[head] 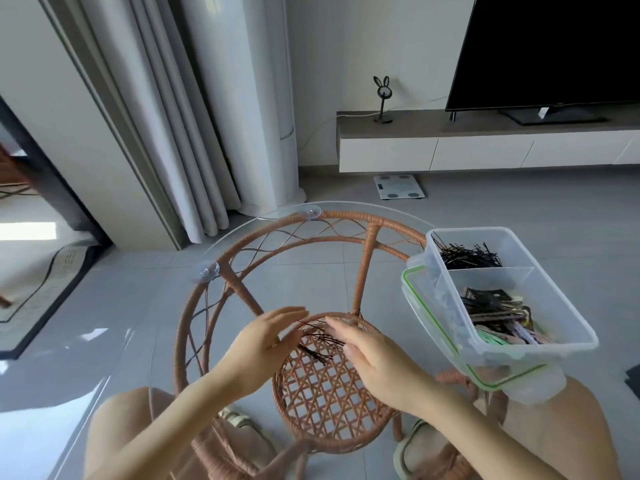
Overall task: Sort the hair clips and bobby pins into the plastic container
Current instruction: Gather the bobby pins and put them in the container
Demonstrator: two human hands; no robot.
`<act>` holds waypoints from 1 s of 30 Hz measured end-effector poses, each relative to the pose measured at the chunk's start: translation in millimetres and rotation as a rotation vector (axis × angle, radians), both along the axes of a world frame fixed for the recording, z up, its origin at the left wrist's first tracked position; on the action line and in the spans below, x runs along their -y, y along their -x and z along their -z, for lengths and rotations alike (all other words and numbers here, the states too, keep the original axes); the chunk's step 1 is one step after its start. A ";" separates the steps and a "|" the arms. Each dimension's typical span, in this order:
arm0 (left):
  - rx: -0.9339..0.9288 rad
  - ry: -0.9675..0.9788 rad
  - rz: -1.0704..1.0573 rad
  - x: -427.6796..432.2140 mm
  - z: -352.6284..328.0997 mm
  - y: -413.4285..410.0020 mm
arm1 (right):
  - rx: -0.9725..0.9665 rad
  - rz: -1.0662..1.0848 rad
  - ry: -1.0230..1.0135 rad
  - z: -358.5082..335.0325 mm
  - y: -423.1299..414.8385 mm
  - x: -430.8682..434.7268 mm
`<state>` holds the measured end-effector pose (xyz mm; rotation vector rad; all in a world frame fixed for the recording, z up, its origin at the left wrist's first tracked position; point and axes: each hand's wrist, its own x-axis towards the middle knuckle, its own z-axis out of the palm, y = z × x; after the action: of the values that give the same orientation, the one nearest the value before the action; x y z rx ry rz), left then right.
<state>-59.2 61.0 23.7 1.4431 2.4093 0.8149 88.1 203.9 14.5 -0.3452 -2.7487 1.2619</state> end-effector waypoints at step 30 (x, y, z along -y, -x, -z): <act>-0.324 0.192 0.112 -27.4 10.1 1.6 | 0.199 0.254 -0.392 -6.2 19.1 6.9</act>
<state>-60.9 88.4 13.6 1.7228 2.5169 0.3326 69.0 197.0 20.7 -0.7836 -2.9054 0.6428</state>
